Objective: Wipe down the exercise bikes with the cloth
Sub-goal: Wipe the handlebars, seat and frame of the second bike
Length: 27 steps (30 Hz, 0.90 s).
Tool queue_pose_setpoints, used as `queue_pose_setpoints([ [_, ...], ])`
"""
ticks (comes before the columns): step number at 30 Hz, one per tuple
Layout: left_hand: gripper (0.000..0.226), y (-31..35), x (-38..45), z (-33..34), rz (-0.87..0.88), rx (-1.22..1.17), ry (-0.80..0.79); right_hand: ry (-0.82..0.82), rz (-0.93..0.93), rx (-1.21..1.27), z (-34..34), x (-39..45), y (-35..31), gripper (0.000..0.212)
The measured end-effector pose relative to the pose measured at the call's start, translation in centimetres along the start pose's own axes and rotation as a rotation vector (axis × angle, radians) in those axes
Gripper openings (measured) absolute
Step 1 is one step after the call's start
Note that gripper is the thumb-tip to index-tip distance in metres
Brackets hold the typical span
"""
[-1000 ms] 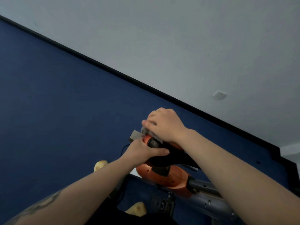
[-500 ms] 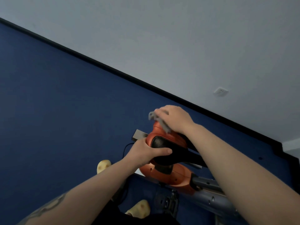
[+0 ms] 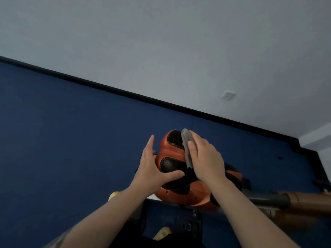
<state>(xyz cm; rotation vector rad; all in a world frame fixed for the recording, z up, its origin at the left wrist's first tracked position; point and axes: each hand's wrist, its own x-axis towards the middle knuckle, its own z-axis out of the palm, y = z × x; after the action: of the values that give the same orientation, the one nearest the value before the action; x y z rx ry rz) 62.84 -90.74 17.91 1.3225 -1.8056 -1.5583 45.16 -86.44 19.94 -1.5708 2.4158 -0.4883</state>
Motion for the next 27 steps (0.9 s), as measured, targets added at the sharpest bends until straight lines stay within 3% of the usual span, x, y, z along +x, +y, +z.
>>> queue_pose_setpoints([
  [4, 0.133, 1.3, 2.5, -1.5, 0.184, 0.262, -0.145, -0.046, 0.301, -0.046, -0.1, 2.7, -0.9, 0.051],
  [5, 0.131, 1.6, 3.1, -1.8, 0.200, 0.286, -0.188, -0.068, 0.283, -0.034, 0.1, 3.2, -2.0, 0.049],
  [9, 0.122, 1.4, 3.7, -2.1, 0.157, 0.221, -0.272, -0.073, -0.117, 0.057, 0.7, 3.0, -3.9, 0.047],
  [10, 0.132, 1.3, 3.8, -2.2, 0.111, 0.197, -0.295, -0.133, -0.073, 0.110, 0.2, 3.5, -3.2, 0.046],
  [12, 0.149, 0.9, 3.9, -2.3, 0.034, 0.172, -0.360, -0.203, 0.199, 0.153, -0.5, 4.7, -1.5, 0.046],
  [14, 0.150, 0.8, 4.1, -2.4, 0.027, 0.158, -0.406, -0.224, 0.324, 0.079, -0.5, 4.9, -1.3, 0.051],
  [17, 0.142, 1.0, 4.3, -2.3, 0.061, 0.168, -0.421, -0.043, 0.037, -0.056, 0.7, 2.8, -4.3, 0.051],
  [19, 0.136, 1.1, 4.5, -2.4, 0.092, 0.191, -0.420, -0.059, -0.085, -0.059, 0.7, 2.1, -4.9, 0.051],
  [22, 0.157, 1.5, 5.6, -3.2, 0.055, 0.308, -0.527, -0.157, 0.182, 0.085, -0.5, 3.6, -2.7, 0.049],
  [24, 0.157, 2.1, 7.1, -4.3, 0.085, 0.355, -0.636, -0.120, 0.306, 0.082, -0.4, 3.5, -2.3, 0.050],
  [27, 0.125, 2.7, 9.3, -6.1, 0.169, 0.276, -0.793, 0.035, 0.050, -0.083, 1.0, 0.8, -4.4, 0.052],
])
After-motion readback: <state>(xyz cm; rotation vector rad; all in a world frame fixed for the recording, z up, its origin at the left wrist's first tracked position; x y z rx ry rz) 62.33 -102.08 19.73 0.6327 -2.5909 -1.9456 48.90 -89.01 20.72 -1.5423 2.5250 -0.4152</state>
